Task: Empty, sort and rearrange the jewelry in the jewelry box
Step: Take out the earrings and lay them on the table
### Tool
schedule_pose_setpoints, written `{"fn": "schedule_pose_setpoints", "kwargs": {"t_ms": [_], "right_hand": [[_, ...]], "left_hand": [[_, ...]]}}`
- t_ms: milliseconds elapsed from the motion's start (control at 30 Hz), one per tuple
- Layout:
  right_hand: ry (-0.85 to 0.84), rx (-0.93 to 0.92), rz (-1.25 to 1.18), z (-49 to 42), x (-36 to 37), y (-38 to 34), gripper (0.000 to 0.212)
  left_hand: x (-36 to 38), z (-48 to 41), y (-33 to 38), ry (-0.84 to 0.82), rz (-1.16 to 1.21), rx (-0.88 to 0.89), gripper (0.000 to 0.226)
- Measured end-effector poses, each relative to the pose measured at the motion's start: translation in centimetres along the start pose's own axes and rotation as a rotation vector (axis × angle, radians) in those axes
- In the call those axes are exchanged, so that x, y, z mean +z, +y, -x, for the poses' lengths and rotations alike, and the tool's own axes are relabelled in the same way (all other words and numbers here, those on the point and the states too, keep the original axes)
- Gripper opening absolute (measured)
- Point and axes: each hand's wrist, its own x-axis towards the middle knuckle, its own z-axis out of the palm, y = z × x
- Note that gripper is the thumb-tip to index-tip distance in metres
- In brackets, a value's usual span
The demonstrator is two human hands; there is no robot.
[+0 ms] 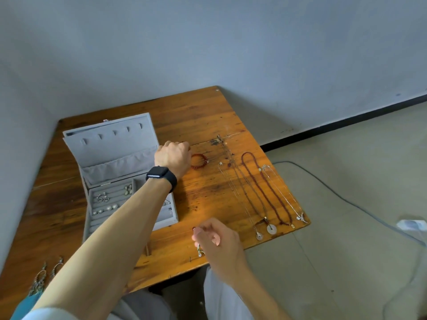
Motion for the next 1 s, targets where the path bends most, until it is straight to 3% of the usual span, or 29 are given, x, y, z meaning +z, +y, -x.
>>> {"fn": "schedule_pose_setpoints", "kwargs": {"t_ms": [167, 300, 500, 667, 767, 900, 1000], "right_hand": [[0.009, -0.066, 0.0, 0.1, -0.3, -0.5, 0.014], [0.047, -0.023, 0.034, -1.1, -1.1, -1.8, 0.008], [0.09, -0.059, 0.374, -6.3, -3.5, -6.0, 0.014], [0.07, -0.087, 0.467, -10.6, -2.3, -8.0, 0.016], [0.097, -0.04, 0.474, -12.8, -1.7, -7.6, 0.017], [0.177, 0.061, 0.823, -14.8, -2.5, -5.3, 0.018], [0.195, 0.061, 0.92, -15.2, -3.1, -4.0, 0.017]], "left_hand": [[-1.8, 5.2, -2.1, 0.102, 0.152, 0.021, 0.04], [-1.2, 11.5, -5.3, 0.087, 0.109, -0.126, 0.056], [0.8, 15.9, -8.5, -0.016, 0.171, -0.264, 0.065], [1.3, 15.8, -8.4, -0.026, 0.187, -0.274, 0.066], [1.4, 15.8, -8.6, -0.021, 0.191, -0.281, 0.067], [1.5, 15.8, -8.5, -0.024, 0.192, -0.299, 0.069], [1.6, 15.7, -8.4, -0.023, 0.192, -0.311, 0.069]]}}
